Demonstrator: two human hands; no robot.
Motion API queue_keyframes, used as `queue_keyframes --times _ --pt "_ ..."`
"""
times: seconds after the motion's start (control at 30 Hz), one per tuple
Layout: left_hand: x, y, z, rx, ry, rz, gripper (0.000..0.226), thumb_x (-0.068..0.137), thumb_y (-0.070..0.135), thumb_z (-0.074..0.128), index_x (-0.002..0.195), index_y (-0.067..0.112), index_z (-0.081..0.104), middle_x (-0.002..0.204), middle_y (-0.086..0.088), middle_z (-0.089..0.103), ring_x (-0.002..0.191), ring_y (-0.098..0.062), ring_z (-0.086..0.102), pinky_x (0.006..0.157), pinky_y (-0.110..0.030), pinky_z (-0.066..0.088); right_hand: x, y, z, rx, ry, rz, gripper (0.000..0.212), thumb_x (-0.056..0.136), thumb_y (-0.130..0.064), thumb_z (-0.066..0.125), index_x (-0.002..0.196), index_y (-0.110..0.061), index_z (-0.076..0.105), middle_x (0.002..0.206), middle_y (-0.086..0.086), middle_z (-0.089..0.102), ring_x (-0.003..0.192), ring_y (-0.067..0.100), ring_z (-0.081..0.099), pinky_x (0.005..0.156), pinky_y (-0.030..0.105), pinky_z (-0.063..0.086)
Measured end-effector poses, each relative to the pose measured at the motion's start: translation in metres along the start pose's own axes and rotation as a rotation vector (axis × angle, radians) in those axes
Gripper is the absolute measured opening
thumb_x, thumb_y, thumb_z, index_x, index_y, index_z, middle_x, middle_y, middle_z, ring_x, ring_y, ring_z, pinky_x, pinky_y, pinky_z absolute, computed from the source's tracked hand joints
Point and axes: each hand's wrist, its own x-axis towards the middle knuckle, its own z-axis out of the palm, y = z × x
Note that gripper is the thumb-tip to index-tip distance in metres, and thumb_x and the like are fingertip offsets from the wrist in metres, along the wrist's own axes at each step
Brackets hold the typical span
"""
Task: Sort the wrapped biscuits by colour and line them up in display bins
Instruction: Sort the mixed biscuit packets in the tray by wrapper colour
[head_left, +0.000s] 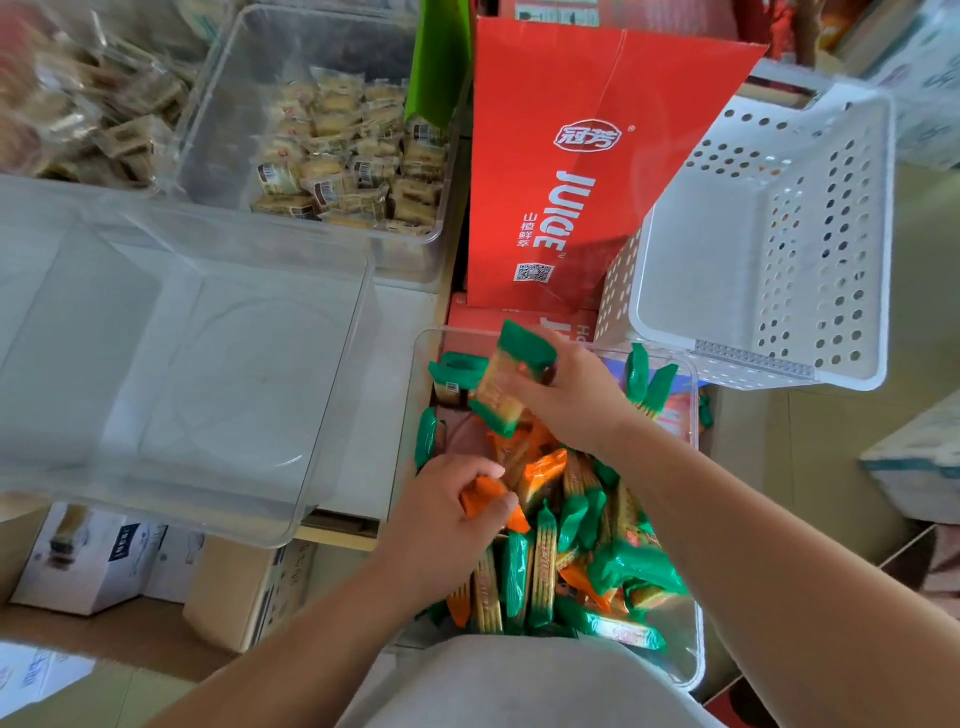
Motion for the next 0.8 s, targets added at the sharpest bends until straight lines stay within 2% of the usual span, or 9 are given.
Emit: queue_keyframes --times 0.07,0.17,0.27,0.37,0.43,0.5,0.6,0.7,0.8 --pt "-0.002 -0.005 -0.001 0.059 -0.011 0.037 0.035 0.094 0.049 0.062 0.128 0.041 0.056 0.125 0.019 0.052 0.112 0.002 0.049 0.092 -0.014 0.04 0.013 0.006 0.016 -0.156 -0.017 -0.062 0.038 0.089 -0.033 0.073 0.123 -0.021 0.06 0.105 -0.002 0.068 0.085 0.016 0.063 0.069 0.029 0.049" --pt "-0.004 -0.01 -0.005 0.115 -0.029 0.066 0.044 0.095 0.053 0.058 0.137 0.043 0.05 0.13 0.019 0.048 0.113 0.003 0.047 0.094 -0.014 0.038 0.022 0.008 0.042 -0.249 -0.033 -0.136 0.037 0.088 -0.022 0.073 0.123 -0.014 0.065 0.116 0.008 0.068 0.102 0.027 0.064 0.08 0.03 0.05" --pt "-0.007 -0.014 -0.008 0.176 -0.05 0.102 0.052 0.095 0.056 0.056 0.144 0.043 0.046 0.135 0.017 0.045 0.115 0.001 0.046 0.096 -0.017 0.04 0.024 0.013 0.064 -0.297 -0.047 -0.108 0.039 0.092 -0.022 0.067 0.129 -0.011 0.065 0.12 0.01 0.058 0.101 0.03 0.062 0.083 0.03 0.049" --pt "-0.008 -0.018 -0.009 0.283 -0.043 0.158 0.057 0.095 0.063 0.049 0.148 0.045 0.04 0.139 0.017 0.044 0.121 -0.002 0.044 0.102 -0.022 0.042 0.024 0.017 0.075 -0.283 -0.029 -0.117 0.039 0.094 -0.023 0.064 0.133 -0.016 0.061 0.122 0.009 0.066 0.107 0.029 0.065 0.091 0.033 0.053" --pt "-0.007 -0.023 -0.01 0.35 -0.041 0.214 0.059 0.094 0.068 0.041 0.149 0.045 0.037 0.139 0.017 0.045 0.122 -0.002 0.042 0.103 -0.024 0.043 0.026 0.015 0.079 -0.298 -0.049 -0.063 0.04 0.096 -0.025 0.062 0.134 -0.02 0.052 0.115 0.007 0.07 0.1 0.028 0.068 0.085 0.038 0.058" --pt "-0.006 -0.027 -0.011 0.399 -0.054 0.273 0.064 0.092 0.071 0.033 0.149 0.043 0.036 0.138 0.017 0.046 0.123 -0.002 0.042 0.102 -0.022 0.043 0.027 0.014 0.08 -0.314 -0.125 -0.006 0.037 0.097 -0.028 0.06 0.13 -0.022 0.042 0.101 0.003 0.071 0.087 0.024 0.068 0.075 0.041 0.059" --pt "-0.004 -0.032 -0.011 0.398 -0.065 0.308 0.064 0.092 0.07 0.034 0.149 0.041 0.036 0.143 0.018 0.041 0.126 -0.002 0.04 0.104 -0.023 0.043 0.024 0.014 0.076 -0.244 -0.183 0.055 0.037 0.093 -0.042 0.063 0.112 -0.023 0.038 0.095 -0.003 0.07 0.082 0.016 0.066 0.073 0.042 0.059" --pt "-0.002 -0.032 -0.008 0.398 -0.069 0.341 0.063 0.092 0.07 0.033 0.146 0.039 0.041 0.142 0.017 0.042 0.125 -0.003 0.042 0.105 -0.028 0.045 0.017 0.006 0.078 -0.338 -0.149 0.108 0.048 0.079 -0.064 0.071 0.088 -0.021 0.052 0.082 -0.005 0.068 0.074 0.014 0.064 0.068 0.04 0.059" --pt "-0.001 -0.031 -0.007 0.402 -0.067 0.35 0.062 0.091 0.07 0.033 0.141 0.037 0.048 0.138 0.015 0.049 0.121 -0.003 0.046 0.103 -0.027 0.046 0.017 -0.007 0.086 -0.528 -0.162 0.161 0.061 0.07 -0.081 0.064 0.075 -0.021 0.063 0.071 -0.005 0.066 0.065 0.014 0.064 0.061 0.038 0.06"
